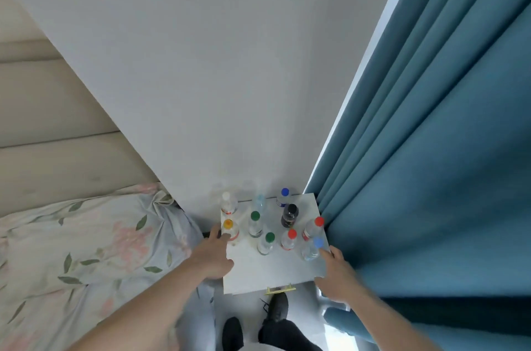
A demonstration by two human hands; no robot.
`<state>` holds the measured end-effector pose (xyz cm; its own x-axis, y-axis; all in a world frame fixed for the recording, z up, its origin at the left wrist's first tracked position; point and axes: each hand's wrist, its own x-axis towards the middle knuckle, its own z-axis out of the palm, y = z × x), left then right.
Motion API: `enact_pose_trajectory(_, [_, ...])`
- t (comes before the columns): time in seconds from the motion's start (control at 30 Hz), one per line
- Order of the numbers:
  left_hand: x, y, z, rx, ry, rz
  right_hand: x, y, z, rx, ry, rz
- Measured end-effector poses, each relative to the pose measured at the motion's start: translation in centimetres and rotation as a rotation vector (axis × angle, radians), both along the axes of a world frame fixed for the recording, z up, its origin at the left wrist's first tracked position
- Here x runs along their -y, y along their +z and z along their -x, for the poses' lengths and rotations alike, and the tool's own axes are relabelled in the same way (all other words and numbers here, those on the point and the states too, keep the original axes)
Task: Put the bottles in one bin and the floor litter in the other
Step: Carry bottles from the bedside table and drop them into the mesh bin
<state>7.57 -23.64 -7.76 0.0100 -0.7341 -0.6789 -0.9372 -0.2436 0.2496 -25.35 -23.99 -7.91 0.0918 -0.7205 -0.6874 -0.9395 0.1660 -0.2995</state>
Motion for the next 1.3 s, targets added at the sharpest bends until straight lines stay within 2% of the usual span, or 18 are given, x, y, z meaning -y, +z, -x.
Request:
enact_pose_trajectory(0.33, [7.2,-7.0,0.3,0.050,0.023,-0.126,7.9,-7.5,0.3,-0.104,0.063,-0.081])
enact_pose_trajectory(0.73, [8.9,-11.9,1.8,0.071,0.015,-0.136,9.6,-14.0,1.7,-0.058,0.074,-0.102])
enact_pose_trajectory(0.97, [7.5,-9.8,1.5,0.045,0.120,0.015,9.2,-11.4,2.3,0.007,-0.006,0.007])
enact_pose_trajectory(1.17, [3.4,-4.6,1.6,-0.004,0.106,0.266,5.9,-7.0,0.9,0.132,-0.122,0.095])
enact_pose_trajectory(1.3, [1.9,-1.7,1.7,-0.098,0.052,0.363,3.2,-5.1,-0.9,0.179,-0.217,0.129])
